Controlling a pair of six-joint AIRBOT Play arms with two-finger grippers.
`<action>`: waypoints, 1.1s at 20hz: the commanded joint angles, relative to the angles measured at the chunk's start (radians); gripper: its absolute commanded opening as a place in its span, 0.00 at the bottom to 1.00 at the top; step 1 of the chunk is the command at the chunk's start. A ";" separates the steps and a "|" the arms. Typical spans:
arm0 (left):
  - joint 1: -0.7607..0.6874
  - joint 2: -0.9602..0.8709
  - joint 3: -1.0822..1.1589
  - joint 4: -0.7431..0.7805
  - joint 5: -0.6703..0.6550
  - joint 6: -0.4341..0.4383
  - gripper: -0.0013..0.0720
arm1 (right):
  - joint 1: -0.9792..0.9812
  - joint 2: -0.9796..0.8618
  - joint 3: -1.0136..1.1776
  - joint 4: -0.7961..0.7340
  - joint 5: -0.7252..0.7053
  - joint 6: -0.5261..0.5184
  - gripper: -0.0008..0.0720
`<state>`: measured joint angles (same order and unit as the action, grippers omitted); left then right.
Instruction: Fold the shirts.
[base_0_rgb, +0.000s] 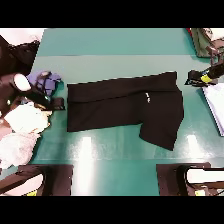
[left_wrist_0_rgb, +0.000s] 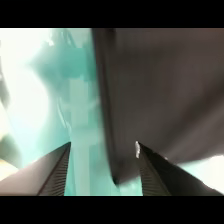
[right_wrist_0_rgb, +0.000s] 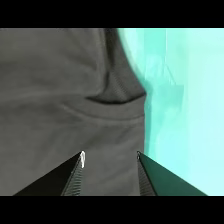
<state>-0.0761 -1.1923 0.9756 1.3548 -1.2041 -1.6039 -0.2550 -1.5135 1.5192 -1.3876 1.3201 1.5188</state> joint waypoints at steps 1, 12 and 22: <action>-0.097 0.082 -0.201 -0.034 0.070 -0.054 0.67 | 0.002 0.053 0.000 0.000 0.031 -0.002 0.55; -0.130 0.082 -0.316 -0.091 0.162 -0.116 0.33 | 0.012 0.088 0.000 0.007 0.085 -0.002 0.55; -0.130 0.184 -0.219 -0.098 0.148 -0.089 0.05 | -0.058 0.274 -0.551 0.008 0.104 -0.024 0.55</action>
<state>-0.2054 -1.0451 0.7238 1.2594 -1.0554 -1.6989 -0.2905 -1.3006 1.1637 -1.3819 1.4452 1.5032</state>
